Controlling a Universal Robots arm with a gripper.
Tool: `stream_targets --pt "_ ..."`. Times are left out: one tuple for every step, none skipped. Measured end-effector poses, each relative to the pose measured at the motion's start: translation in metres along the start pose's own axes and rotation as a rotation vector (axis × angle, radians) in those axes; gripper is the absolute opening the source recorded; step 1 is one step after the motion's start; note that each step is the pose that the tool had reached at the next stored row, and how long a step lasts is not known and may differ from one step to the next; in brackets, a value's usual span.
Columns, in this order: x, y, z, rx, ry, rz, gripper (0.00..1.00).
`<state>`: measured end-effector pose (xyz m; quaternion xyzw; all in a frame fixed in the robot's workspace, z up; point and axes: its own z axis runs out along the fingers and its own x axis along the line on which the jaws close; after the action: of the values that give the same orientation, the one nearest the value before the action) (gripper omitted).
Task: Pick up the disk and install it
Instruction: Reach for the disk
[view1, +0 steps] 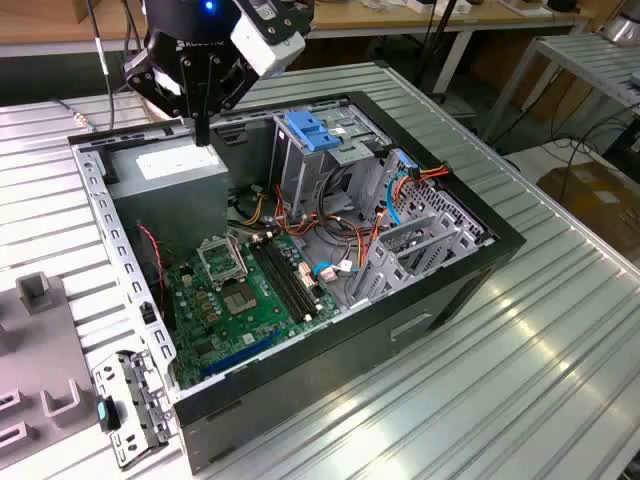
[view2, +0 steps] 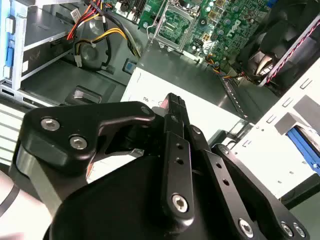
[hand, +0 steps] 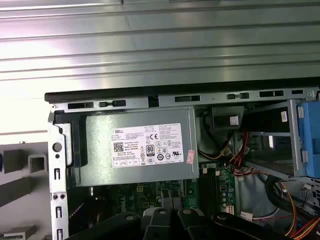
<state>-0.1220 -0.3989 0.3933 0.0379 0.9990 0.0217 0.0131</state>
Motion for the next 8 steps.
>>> stream_targets --pt "0.0 0.0 0.0 0.0001 0.0 0.0 0.11" --pt "0.0 0.0 0.0 0.0001 0.0 0.0 0.11" --pt "0.0 0.0 0.0 0.0001 0.0 0.0 0.11" --pt "0.0002 0.0 0.0 0.0001 0.0 0.0 0.11" --pt "0.0011 -0.0001 -0.0001 0.0 0.0 0.0 0.11" --pt "0.002 -0.0001 -0.0001 0.0 0.0 0.0 0.11" --pt "0.0023 -0.0001 -0.0001 0.0 0.0 0.0 0.11" --pt "0.0025 -0.0002 -0.0001 0.0001 0.0001 0.0 0.11"
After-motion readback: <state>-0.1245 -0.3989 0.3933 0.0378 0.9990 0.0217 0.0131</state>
